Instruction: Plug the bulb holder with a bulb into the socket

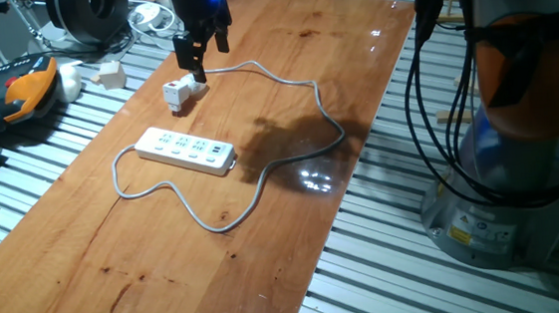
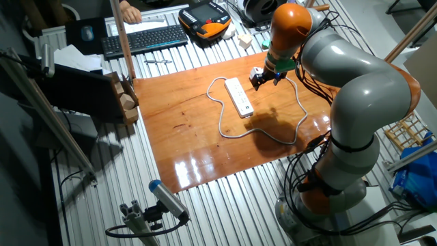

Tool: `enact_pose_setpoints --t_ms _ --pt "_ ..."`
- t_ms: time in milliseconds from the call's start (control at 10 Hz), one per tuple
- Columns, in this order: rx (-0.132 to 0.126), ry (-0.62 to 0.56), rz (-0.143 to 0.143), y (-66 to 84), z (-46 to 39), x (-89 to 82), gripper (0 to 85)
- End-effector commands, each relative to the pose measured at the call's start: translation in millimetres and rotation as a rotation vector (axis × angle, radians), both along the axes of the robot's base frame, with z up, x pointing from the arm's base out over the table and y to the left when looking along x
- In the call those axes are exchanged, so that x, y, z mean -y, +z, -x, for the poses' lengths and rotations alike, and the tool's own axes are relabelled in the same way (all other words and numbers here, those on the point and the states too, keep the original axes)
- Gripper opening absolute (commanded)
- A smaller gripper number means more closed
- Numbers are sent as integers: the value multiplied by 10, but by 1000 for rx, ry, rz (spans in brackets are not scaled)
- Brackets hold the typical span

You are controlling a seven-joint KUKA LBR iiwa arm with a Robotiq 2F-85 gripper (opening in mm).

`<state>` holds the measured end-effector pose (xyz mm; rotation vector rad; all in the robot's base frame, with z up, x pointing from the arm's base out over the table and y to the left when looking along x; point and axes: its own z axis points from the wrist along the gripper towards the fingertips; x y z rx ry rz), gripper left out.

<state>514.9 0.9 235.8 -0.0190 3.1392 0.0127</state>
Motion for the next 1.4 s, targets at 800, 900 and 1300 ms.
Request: enact_pose_setpoints --t_ms 800,900,1300 --pt "10 45 -32 13 2 2 0" --pt "10 45 -30 11 4 7 0" --pt "10 41 -28 -2 2 15 0"
